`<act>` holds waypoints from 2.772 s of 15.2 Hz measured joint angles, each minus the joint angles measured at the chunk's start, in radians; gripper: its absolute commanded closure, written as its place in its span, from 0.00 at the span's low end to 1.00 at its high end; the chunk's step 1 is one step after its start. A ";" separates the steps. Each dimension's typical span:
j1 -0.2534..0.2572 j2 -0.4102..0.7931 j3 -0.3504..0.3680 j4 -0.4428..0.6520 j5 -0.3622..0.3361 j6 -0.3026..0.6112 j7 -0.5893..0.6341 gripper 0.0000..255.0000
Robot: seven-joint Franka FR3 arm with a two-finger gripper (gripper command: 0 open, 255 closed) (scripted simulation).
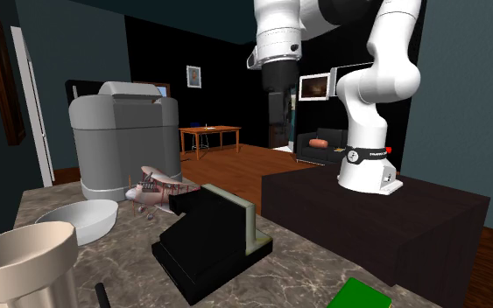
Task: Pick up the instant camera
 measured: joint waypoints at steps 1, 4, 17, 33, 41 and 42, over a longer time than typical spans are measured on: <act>-0.013 0.040 0.010 0.005 -0.010 0.041 0.047 0.00; -0.048 0.156 0.039 0.025 -0.052 0.152 0.205 0.00; -0.060 0.546 -0.019 0.149 -0.317 0.433 0.692 0.00; -0.058 0.559 -0.024 0.149 -0.325 0.443 0.699 1.00; -0.076 0.450 0.009 0.146 -0.255 0.340 0.652 1.00; -0.080 0.434 0.011 0.144 -0.245 0.327 0.642 1.00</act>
